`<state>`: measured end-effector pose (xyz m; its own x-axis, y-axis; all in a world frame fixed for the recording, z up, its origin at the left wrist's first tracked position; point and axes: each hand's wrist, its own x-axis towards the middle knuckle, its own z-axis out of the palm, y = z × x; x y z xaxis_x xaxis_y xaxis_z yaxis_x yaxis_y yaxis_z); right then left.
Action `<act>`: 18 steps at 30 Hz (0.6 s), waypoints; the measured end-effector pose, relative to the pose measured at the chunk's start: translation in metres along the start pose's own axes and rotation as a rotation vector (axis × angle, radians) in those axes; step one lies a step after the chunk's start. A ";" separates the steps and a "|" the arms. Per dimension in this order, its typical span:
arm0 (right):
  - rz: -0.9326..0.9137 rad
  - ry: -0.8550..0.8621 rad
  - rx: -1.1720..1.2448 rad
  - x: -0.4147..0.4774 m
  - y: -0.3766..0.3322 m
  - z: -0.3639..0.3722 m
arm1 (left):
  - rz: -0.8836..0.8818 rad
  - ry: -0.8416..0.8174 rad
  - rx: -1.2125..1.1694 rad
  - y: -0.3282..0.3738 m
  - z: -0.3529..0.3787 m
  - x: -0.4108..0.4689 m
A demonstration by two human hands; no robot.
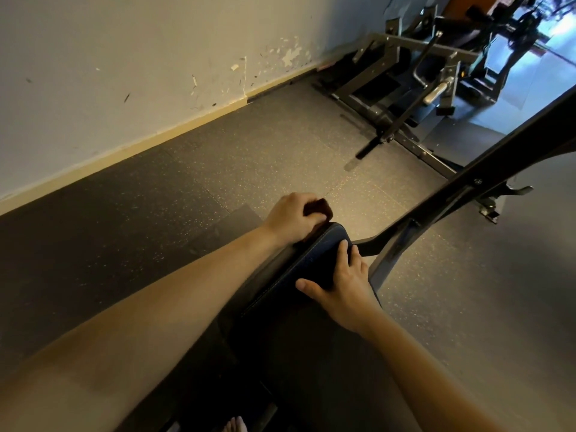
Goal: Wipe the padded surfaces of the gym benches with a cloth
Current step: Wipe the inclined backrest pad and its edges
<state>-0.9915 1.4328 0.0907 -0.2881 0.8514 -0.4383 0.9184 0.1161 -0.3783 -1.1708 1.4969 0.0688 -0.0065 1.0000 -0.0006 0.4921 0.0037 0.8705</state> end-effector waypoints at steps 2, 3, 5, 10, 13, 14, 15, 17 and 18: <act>-0.006 0.007 -0.008 0.000 0.000 -0.001 | -0.026 -0.033 -0.047 -0.008 -0.010 -0.016; -0.008 0.010 -0.010 0.000 0.000 0.000 | -0.055 -0.083 -0.086 -0.012 -0.019 -0.031; -0.011 0.009 -0.006 0.001 0.002 0.001 | -0.080 -0.196 -0.156 -0.021 -0.039 -0.067; -0.008 0.009 -0.028 0.003 0.000 0.003 | -0.021 -0.129 -0.047 -0.015 -0.037 -0.074; -0.001 0.003 -0.032 0.003 -0.001 0.002 | -0.021 -0.040 0.049 -0.007 -0.012 -0.023; 0.002 0.002 -0.025 0.002 -0.001 0.001 | -0.043 -0.024 0.051 -0.006 -0.007 -0.009; 0.003 0.002 -0.019 0.001 -0.002 0.001 | -0.056 -0.014 0.048 -0.004 -0.004 -0.002; 0.003 0.007 -0.016 0.000 -0.002 0.000 | -0.052 -0.017 0.055 -0.004 -0.008 -0.009; 0.004 0.008 -0.016 -0.001 -0.001 0.000 | -0.050 -0.044 0.033 -0.008 -0.014 -0.020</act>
<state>-0.9926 1.4318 0.0915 -0.2823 0.8558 -0.4336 0.9239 0.1207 -0.3631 -1.1869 1.4768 0.0687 0.0060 0.9978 -0.0655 0.5204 0.0529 0.8523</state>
